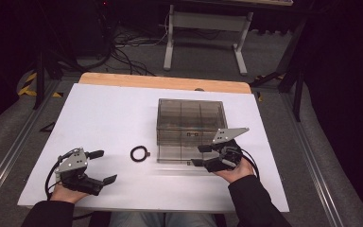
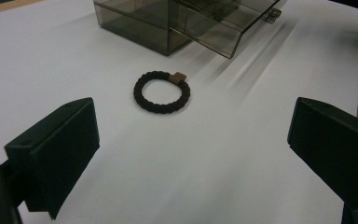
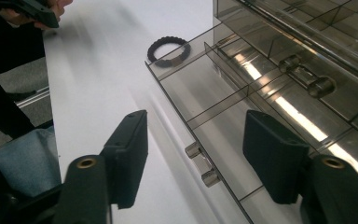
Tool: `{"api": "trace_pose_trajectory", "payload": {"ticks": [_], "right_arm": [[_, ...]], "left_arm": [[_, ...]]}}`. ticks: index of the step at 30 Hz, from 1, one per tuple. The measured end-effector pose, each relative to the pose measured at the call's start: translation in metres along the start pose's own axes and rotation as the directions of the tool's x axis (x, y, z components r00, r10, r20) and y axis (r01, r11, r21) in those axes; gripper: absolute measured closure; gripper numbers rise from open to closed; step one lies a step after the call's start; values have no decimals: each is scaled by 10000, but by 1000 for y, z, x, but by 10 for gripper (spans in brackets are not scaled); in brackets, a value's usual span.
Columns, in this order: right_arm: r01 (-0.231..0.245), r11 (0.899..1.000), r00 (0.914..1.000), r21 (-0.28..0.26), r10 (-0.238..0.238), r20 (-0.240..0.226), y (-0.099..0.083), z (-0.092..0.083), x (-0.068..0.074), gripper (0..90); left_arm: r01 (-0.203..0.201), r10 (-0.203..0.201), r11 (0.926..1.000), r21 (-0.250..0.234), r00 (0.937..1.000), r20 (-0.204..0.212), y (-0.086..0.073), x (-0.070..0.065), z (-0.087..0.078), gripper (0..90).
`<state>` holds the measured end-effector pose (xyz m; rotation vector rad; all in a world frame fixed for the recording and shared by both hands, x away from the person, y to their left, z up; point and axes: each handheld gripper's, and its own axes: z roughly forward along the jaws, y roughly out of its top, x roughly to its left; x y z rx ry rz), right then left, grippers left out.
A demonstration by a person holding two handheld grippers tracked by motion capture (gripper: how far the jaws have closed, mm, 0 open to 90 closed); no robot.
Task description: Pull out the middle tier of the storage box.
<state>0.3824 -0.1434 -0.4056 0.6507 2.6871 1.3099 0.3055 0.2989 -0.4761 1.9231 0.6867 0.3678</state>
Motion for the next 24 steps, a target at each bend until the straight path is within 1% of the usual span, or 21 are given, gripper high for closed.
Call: {"api": "trace_pose_trajectory", "payload": {"ticks": [6,7,8,10,12,13,18,24], "right_arm": [[-403,9988,9989,-268,409,231,-5,-6,2,298],[-460,9984,9986,-338,469,255,-6,-8,2,266],[-576,9976,9978,-378,588,316,-7,-9,2,226],[-785,9959,9955,-445,807,490,-9,-11,3,149],[-998,9935,9915,-540,1039,783,-12,-13,4,76],[-1188,9913,9883,-575,1236,895,-13,-15,3,48],[-1657,9830,9767,-795,1748,1247,-20,-20,2,2],[-1937,9742,9667,-1156,2096,1470,-29,-29,2,2]], "left_arm": [[-20,20,10000,-3,10000,-19,0,0,0,27],[-92,92,10000,-6,10000,-26,0,0,-1,27],[-17,17,10000,-24,10000,-19,0,0,-1,27],[-32,32,10000,-14,10000,-14,0,0,-1,27],[-41,41,10000,-54,10000,-39,0,-1,-1,27],[-48,48,10000,-30,10000,-41,1,-1,-1,27],[-26,26,10000,-46,10000,-43,1,-1,-1,27],[-2,2,10000,-68,10000,-69,0,-1,-1,27]]}}
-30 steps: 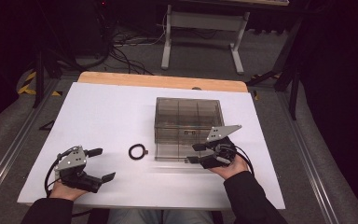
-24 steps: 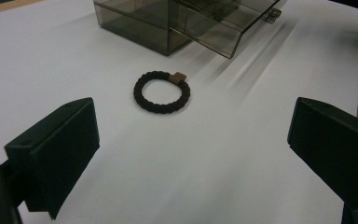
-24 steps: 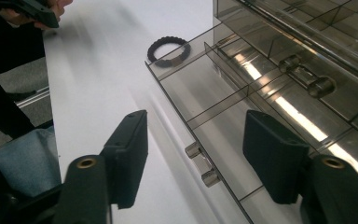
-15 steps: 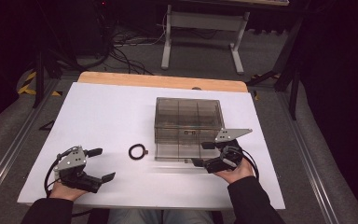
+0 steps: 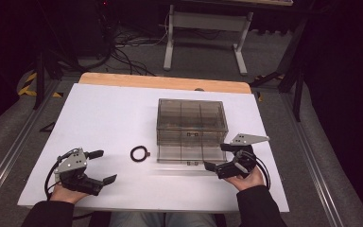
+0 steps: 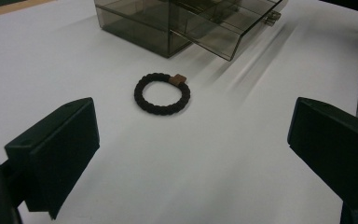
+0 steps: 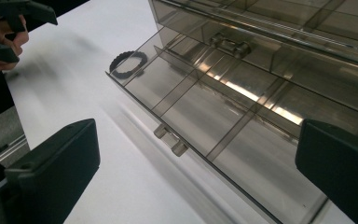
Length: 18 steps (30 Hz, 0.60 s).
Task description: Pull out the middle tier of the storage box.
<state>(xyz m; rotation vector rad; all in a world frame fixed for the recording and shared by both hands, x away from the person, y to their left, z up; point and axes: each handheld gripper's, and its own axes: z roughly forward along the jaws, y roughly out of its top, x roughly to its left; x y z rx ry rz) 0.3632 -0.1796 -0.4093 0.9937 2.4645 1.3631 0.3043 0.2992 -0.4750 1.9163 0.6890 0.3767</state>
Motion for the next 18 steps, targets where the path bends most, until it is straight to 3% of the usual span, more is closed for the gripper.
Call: {"api": "trace_pose_trajectory", "payload": {"ticks": [18], "right_arm": [[-696,9952,9964,-685,727,442,-30,-13,-9,4]], "left_arm": [[23,-23,10000,5,10000,-2,0,0,0,27]]}}
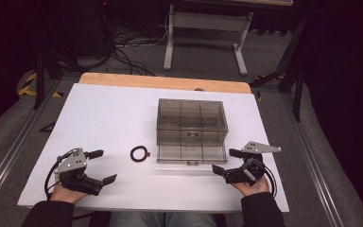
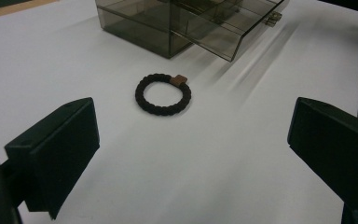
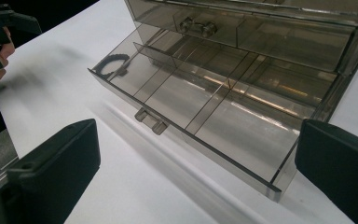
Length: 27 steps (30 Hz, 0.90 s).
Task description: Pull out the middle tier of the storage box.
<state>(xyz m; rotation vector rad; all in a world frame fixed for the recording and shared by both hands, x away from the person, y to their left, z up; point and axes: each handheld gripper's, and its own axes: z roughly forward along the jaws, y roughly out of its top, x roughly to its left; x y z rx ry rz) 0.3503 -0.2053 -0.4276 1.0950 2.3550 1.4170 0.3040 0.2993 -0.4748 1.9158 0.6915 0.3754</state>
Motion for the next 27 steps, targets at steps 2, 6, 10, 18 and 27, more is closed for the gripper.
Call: {"api": "trace_pose_trajectory", "payload": {"ticks": [2,6,10,18,27], "right_arm": [[-83,10000,10000,-38,83,44,-3,0,-1,4],[-209,9997,9996,-148,212,211,-11,1,-3,5],[-296,9991,9993,-308,304,236,-19,2,-4,6],[-194,9992,9982,-351,213,555,-25,1,-1,6],[-58,9996,9974,-265,77,715,-29,3,3,6]], "left_arm": [[-15,15,10000,-13,10000,-8,0,0,0,27],[2,-2,10000,7,10000,5,0,0,0,27],[-22,22,10000,2,10000,-1,0,0,0,27],[-33,33,10000,56,10000,18,0,0,0,27],[-9,7,9998,178,10000,97,3,-1,2,27]]}}
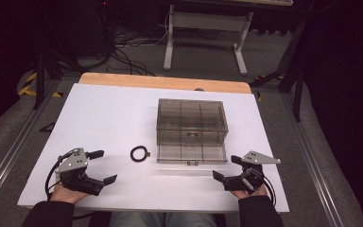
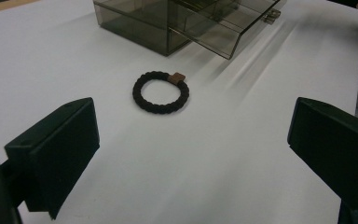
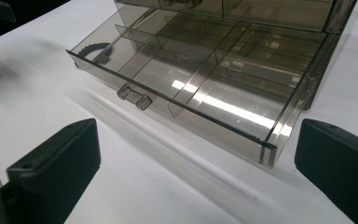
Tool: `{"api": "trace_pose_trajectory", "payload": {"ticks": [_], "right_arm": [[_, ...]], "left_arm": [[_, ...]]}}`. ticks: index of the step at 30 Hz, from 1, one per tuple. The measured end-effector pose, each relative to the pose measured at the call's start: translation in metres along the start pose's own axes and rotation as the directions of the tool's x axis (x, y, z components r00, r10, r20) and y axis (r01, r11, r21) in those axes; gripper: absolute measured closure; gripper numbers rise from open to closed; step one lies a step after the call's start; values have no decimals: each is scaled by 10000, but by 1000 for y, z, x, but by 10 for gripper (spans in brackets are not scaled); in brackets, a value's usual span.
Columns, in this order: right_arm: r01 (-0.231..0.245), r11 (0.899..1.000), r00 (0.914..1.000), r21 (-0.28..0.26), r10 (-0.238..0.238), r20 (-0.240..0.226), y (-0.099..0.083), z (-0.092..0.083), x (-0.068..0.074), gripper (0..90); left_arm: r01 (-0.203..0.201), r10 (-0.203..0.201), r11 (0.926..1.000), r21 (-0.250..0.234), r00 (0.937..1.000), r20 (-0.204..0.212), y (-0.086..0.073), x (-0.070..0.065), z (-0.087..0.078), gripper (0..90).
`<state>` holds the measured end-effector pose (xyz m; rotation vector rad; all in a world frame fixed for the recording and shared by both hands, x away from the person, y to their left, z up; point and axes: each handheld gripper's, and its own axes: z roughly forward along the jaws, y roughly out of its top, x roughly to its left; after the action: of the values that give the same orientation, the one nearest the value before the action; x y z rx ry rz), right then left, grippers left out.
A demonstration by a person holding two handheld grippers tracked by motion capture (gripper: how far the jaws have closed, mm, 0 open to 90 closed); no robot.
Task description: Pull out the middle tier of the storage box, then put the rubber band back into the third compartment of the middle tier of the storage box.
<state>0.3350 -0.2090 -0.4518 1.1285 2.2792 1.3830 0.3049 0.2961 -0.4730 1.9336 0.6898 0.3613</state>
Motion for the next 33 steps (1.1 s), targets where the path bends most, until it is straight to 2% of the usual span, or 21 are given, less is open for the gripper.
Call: {"api": "trace_pose_trajectory", "payload": {"ticks": [5,15,21,33], "right_arm": [[-21,10000,10000,-52,22,62,0,-1,-1,6],[0,10000,9999,-100,1,111,0,-2,0,6],[20,9999,9999,-148,-18,156,0,-3,-1,6],[91,9999,9998,-129,-89,172,-1,-3,0,7]], "left_arm": [[-226,225,9997,56,9997,67,8,-3,1,26],[-527,510,9975,463,9980,361,28,-6,8,32],[-821,780,9932,827,9957,507,41,-7,16,38],[-1017,934,9882,1145,9927,758,59,-5,32,59]]}}
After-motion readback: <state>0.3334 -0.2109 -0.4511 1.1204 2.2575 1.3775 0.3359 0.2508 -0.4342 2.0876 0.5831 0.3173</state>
